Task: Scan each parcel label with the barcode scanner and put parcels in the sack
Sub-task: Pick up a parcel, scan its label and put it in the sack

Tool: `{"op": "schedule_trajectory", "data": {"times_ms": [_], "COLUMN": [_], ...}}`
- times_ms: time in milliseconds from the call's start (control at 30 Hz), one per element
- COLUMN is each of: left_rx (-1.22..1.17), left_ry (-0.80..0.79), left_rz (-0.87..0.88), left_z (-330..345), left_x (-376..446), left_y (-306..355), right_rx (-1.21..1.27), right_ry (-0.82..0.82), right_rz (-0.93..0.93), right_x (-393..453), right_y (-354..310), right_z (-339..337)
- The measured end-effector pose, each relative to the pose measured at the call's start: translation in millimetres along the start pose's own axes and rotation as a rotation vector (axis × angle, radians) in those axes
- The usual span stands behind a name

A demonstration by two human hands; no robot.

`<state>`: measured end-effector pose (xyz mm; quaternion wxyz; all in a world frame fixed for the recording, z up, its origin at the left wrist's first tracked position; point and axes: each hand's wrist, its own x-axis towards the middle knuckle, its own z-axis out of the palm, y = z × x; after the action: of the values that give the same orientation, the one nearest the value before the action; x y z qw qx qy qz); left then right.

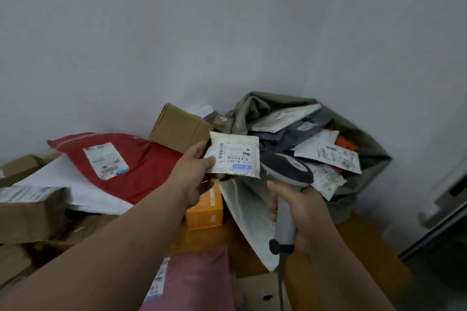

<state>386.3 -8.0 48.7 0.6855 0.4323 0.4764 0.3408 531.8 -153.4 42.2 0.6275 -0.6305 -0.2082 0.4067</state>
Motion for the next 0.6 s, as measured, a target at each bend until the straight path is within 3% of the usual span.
{"op": "schedule_trajectory", "data": {"times_ms": [133, 333, 467, 600], "left_rx": [0.015, -0.061, -0.25, -0.02], "left_ry": [-0.054, 0.008, -0.126, -0.069], "left_rz": [0.025, -0.054, -0.209, -0.196], "left_z": [54.9, 143.5, 176.6, 186.4], "left_x": [43.4, 127.7, 165.1, 178.9], "left_y": [19.2, 42.5, 53.8, 44.5], "right_rx": [0.068, 0.124, 0.102, 0.113], "right_ry": [-0.024, 0.005, 0.017, -0.005], "right_rz": [0.002, 0.034, 0.041, 0.081], "right_x": [53.9, 142.5, 188.2, 211.5], "right_y": [-23.1, -48.8, -57.8, -54.4], "right_z": [-19.9, -55.4, -70.9, -75.6]}}
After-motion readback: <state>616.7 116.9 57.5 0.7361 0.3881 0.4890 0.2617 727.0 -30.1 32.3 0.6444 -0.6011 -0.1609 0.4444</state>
